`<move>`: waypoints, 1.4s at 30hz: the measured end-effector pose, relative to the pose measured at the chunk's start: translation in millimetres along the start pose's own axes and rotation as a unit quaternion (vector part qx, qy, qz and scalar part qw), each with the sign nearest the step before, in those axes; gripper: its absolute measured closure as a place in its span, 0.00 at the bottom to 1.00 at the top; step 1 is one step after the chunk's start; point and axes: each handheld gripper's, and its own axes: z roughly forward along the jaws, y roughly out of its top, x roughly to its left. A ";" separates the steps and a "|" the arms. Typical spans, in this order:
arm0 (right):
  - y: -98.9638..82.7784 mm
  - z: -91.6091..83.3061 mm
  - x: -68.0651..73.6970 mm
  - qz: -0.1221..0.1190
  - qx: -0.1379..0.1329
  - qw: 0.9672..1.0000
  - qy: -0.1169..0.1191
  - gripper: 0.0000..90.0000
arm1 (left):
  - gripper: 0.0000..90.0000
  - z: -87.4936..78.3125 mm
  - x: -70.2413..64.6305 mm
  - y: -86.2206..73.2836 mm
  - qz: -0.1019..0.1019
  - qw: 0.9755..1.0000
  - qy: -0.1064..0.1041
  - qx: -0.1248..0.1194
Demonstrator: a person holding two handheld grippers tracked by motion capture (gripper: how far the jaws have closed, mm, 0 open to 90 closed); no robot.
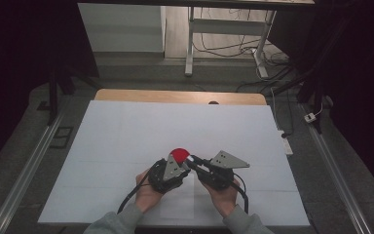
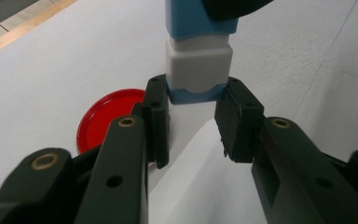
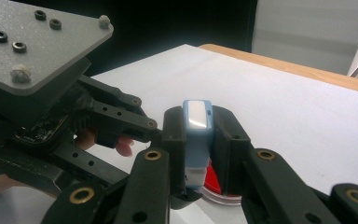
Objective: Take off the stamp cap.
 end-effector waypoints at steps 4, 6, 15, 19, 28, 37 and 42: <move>0.0 0.2 0.9 -0.004 0.002 1.000 -0.002 0.84 | 0.73 0.0 -1.4 0.0 0.006 1.000 0.007 0.001; 0.1 0.4 1.4 -0.006 0.002 1.000 -0.001 0.84 | 0.73 -0.6 -2.5 0.3 0.015 1.000 0.015 0.003; 0.5 0.2 1.4 -0.007 0.004 1.000 -0.001 0.84 | 0.73 -0.5 -2.6 -0.1 0.018 1.000 0.013 0.001; 6.3 -8.4 1.9 -0.020 -0.028 0.999 -0.028 0.84 | 0.74 5.1 7.9 -10.8 -0.029 0.999 -0.003 0.020; 8.5 -16.2 -10.5 0.001 -0.031 0.999 -0.020 0.84 | 0.73 -2.5 9.6 -7.8 -0.010 1.000 -0.002 -0.006; 9.3 -16.9 -12.3 0.005 -0.032 0.999 -0.016 0.84 | 0.73 -11.3 20.9 -9.7 -0.025 1.000 -0.006 -0.013; 9.1 -17.0 -13.0 0.004 -0.032 0.999 -0.014 0.84 | 0.73 -15.5 24.7 -10.7 -0.027 1.000 -0.008 -0.014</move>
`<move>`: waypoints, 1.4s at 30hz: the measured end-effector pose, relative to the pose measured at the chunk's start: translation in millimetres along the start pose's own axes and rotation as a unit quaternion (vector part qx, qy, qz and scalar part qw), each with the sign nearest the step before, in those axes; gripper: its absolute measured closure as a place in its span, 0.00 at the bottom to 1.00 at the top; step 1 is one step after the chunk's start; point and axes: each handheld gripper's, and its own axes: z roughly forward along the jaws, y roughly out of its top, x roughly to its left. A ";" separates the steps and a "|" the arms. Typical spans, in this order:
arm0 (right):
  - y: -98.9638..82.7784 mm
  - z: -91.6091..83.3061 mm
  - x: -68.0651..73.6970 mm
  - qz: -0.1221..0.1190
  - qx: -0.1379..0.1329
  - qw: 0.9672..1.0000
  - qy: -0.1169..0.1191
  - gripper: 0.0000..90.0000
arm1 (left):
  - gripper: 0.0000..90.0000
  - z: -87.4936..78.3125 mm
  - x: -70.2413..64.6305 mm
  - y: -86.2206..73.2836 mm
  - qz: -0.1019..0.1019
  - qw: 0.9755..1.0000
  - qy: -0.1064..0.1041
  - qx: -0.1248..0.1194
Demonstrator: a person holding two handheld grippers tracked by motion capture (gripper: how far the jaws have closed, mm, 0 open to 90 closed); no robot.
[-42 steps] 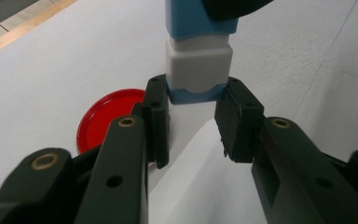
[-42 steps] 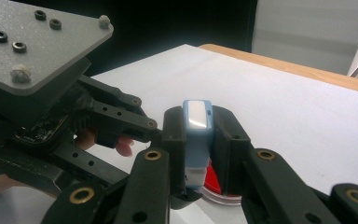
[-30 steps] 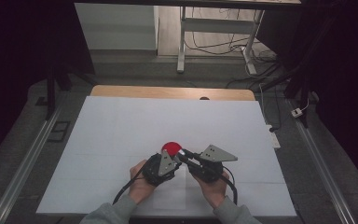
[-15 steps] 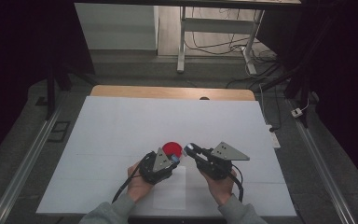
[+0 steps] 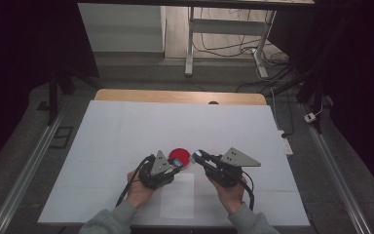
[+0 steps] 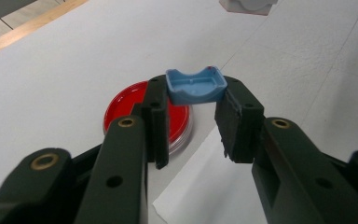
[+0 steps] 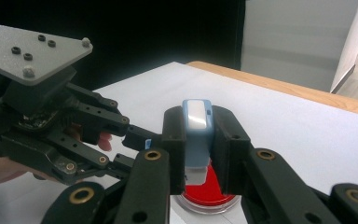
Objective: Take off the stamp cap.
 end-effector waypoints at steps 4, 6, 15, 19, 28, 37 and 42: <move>0.0 -0.3 -1.3 0.001 0.001 1.000 0.001 0.84 | 0.73 -5.1 4.0 -1.5 -0.003 1.000 -0.004 -0.001; 0.1 -0.8 -2.2 0.002 0.001 1.000 0.002 0.84 | 0.73 -9.2 6.3 -2.8 -0.005 1.000 -0.006 0.000; -0.5 -1.8 -6.0 0.007 0.001 1.000 -0.002 0.84 | 0.73 -34.6 21.3 -13.7 -0.029 1.000 -0.002 -0.006; -0.9 -1.8 -6.9 0.008 0.002 1.000 -0.003 0.84 | 0.73 -44.2 26.7 -18.6 -0.042 0.999 -0.007 -0.013; -0.3 -3.4 -10.2 0.010 -0.001 1.000 -0.002 0.84 | 0.73 -64.1 32.8 -32.2 -0.054 0.998 -0.010 -0.009; -0.4 -2.6 -11.9 0.010 0.004 1.000 0.003 0.84 | 0.73 -82.8 39.5 -49.4 -0.076 0.997 0.001 -0.005; -0.4 -2.5 -12.8 0.013 0.006 1.000 0.005 0.84 | 0.73 -91.6 42.0 -58.3 -0.085 0.996 0.005 -0.003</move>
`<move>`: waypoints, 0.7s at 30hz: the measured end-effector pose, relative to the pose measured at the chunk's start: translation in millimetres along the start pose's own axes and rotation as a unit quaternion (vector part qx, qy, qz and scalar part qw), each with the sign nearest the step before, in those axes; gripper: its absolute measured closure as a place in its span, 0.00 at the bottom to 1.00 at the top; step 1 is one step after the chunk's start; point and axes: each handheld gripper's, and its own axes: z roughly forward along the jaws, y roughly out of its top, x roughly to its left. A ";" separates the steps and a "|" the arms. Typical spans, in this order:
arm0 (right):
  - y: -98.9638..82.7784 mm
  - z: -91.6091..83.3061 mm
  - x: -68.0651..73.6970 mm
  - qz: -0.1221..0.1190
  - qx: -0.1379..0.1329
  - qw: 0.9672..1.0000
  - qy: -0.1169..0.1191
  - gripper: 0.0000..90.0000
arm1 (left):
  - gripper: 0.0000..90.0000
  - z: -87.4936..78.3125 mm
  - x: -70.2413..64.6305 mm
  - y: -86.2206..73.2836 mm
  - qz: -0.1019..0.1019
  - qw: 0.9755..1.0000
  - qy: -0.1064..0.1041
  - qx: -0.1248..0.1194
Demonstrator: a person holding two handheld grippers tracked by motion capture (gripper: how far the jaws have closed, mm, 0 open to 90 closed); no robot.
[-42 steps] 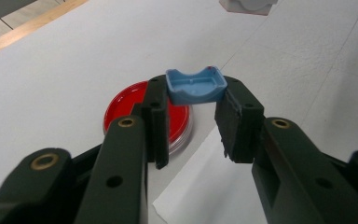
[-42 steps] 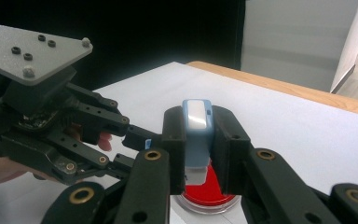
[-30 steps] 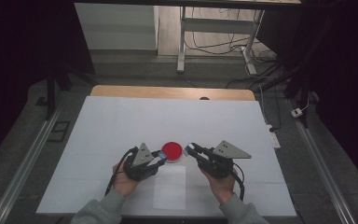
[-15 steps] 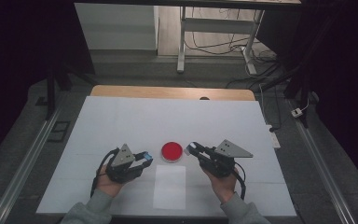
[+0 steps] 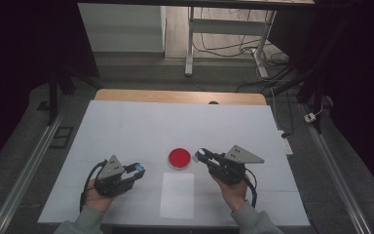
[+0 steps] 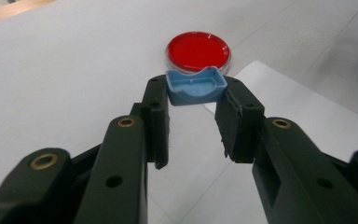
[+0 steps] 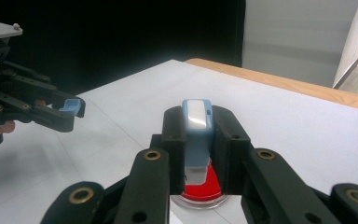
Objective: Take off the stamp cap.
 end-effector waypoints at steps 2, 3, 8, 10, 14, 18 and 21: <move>0.1 0.1 -0.5 0.002 0.000 1.000 0.003 0.84 | 0.73 -3.8 1.4 -3.2 -0.003 1.000 0.000 0.000; 0.1 0.2 -0.7 0.003 0.001 1.000 0.004 0.84 | 0.73 -5.6 2.0 -4.8 -0.005 1.000 0.001 0.000; -0.6 1.0 -1.8 0.004 0.003 1.000 0.005 0.84 | 0.73 -14.2 4.1 -12.4 -0.013 1.000 0.003 0.001; -0.6 1.1 -2.1 0.005 0.003 1.000 0.005 0.84 | 0.73 -17.1 5.0 -15.5 -0.015 1.000 0.004 0.002; -0.7 1.4 -2.7 0.005 0.003 1.000 0.005 0.84 | 0.73 -20.6 7.6 -19.1 -0.022 1.000 0.005 0.003; -0.6 1.7 -2.0 0.003 0.003 1.000 0.005 0.84 | 0.73 -20.3 8.5 -19.4 -0.025 1.000 0.003 0.003; -0.2 1.7 -1.8 0.002 0.002 1.000 0.006 0.84 | 0.73 -19.2 8.1 -19.1 -0.024 1.000 0.002 0.004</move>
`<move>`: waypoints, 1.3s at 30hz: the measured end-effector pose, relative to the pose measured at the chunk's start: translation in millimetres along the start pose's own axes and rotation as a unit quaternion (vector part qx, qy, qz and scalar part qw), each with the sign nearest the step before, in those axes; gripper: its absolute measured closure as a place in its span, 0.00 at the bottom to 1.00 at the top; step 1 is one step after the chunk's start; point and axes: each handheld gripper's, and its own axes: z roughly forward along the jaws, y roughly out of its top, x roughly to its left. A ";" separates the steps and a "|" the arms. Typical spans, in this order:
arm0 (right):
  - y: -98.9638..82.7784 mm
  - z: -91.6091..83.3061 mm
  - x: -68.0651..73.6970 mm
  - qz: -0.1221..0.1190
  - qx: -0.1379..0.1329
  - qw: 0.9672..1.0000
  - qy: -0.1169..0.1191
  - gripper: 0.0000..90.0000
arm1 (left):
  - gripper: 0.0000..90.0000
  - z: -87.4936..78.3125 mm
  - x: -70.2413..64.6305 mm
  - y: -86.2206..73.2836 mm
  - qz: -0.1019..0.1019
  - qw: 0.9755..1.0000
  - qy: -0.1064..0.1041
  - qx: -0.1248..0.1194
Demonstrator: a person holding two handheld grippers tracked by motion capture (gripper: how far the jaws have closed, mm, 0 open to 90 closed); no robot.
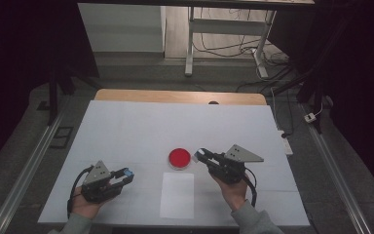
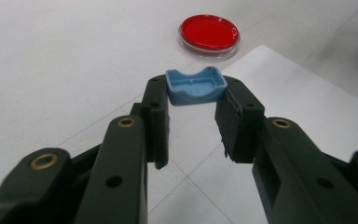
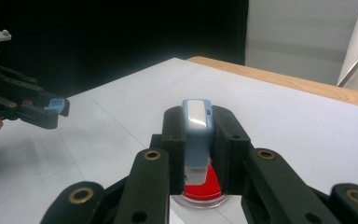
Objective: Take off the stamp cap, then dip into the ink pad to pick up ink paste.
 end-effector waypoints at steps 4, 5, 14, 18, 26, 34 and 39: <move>0.1 -0.5 -0.9 0.004 -0.001 1.000 0.003 0.84 | 0.73 0.5 0.9 0.0 -0.001 1.000 -0.001 0.001; 0.2 -0.7 -1.1 0.005 -0.002 1.000 0.003 0.84 | 0.73 0.4 1.1 0.1 -0.001 1.000 -0.001 0.001; 1.0 0.7 0.3 0.003 0.000 1.000 0.005 0.84 | 0.73 0.0 2.3 0.8 0.000 1.000 -0.001 0.001; 0.9 2.3 0.6 0.001 0.002 1.000 0.006 0.84 | 0.73 -0.1 3.2 0.8 -0.001 1.000 -0.001 0.002; 2.6 6.6 0.6 -0.001 0.008 1.000 0.011 0.84 | 0.73 -0.1 4.1 1.6 -0.004 1.000 -0.002 0.002; 3.9 16.0 1.2 -0.006 0.021 1.000 0.018 0.84 | 0.73 1.6 5.0 1.7 -0.004 1.000 -0.004 0.005; 5.2 20.3 1.1 -0.008 0.024 0.999 0.020 0.84 | 0.73 1.3 5.9 1.3 -0.005 1.000 -0.006 0.005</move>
